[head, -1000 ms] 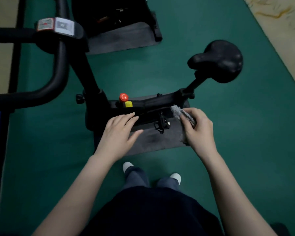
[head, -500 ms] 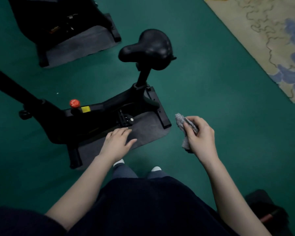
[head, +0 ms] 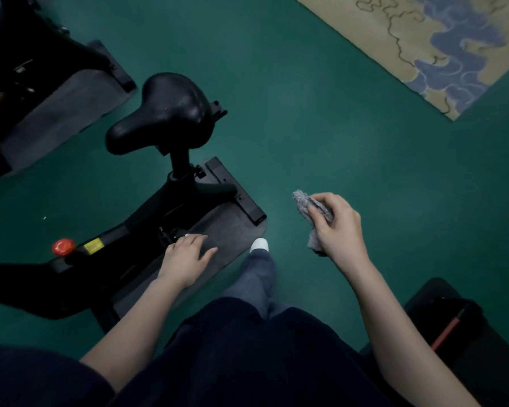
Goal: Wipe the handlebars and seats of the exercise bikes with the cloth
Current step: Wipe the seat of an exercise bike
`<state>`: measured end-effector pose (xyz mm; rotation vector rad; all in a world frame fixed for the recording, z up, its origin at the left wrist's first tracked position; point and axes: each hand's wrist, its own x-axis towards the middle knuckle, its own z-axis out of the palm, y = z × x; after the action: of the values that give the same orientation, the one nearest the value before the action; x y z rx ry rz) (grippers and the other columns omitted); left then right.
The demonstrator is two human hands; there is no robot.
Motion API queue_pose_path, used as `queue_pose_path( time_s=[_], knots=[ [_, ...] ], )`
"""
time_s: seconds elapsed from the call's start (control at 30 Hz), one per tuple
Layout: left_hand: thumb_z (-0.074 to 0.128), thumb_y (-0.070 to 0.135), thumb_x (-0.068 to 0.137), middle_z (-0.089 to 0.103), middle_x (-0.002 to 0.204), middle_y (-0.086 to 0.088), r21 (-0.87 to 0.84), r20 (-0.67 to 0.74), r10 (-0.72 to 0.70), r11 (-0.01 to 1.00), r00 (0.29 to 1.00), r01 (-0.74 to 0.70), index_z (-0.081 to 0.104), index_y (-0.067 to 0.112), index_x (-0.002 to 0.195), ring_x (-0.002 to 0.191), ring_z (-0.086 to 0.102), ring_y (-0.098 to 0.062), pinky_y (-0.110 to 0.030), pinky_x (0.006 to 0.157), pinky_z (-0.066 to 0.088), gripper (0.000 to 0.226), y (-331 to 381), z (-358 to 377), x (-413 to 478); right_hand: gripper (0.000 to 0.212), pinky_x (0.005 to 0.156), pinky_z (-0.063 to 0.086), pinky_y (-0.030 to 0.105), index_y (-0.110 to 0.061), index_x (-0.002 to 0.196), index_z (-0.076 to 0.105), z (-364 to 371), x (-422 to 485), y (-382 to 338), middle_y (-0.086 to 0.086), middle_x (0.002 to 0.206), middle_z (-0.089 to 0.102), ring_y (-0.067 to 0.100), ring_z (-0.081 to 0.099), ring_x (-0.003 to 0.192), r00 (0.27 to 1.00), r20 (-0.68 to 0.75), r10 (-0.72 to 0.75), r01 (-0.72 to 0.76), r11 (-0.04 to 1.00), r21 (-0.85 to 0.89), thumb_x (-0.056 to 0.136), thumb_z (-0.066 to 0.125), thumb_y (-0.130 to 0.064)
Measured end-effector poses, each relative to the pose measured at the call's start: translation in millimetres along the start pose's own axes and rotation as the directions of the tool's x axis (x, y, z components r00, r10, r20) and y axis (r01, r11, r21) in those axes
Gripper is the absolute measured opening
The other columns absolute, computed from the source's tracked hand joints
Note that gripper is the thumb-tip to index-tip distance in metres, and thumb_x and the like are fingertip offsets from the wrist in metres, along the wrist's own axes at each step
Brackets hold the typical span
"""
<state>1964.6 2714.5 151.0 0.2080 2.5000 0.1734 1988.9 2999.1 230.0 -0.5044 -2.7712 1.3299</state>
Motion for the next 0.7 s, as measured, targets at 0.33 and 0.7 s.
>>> queue_pose_path(
  time_s=[0.33,0.7],
  knots=[
    [0.032,0.049,0.1,0.042,0.147,-0.002,-0.094,0.048,-0.02,0.995,0.999,0.024,0.038,0.017,0.144,0.135,0.035,-0.022,-0.038,0.109,0.027,0.055,32.5,-50.9,104.6,0.009,0.079,0.038,0.026,-0.01,0.097,0.066,-2.9,130.0,-35.8,0.001,0.094,0.063,0.021,0.055,0.092,0.983,0.145,-0.112,0.128,0.986,-0.106,0.091,0.06,-0.012],
    [0.032,0.05,0.1,0.042,0.146,-0.004,-0.24,0.04,-0.331,0.913,0.943,0.33,0.039,0.018,0.143,0.133,0.038,-0.023,-0.036,0.106,0.031,0.054,47.4,-61.3,119.4,0.012,0.079,0.038,0.029,-0.011,0.099,0.064,6.6,270.1,-39.4,0.006,0.098,0.063,0.024,0.054,0.096,0.894,0.354,-0.273,0.33,0.938,-0.109,0.093,0.057,-0.018]
  ],
)
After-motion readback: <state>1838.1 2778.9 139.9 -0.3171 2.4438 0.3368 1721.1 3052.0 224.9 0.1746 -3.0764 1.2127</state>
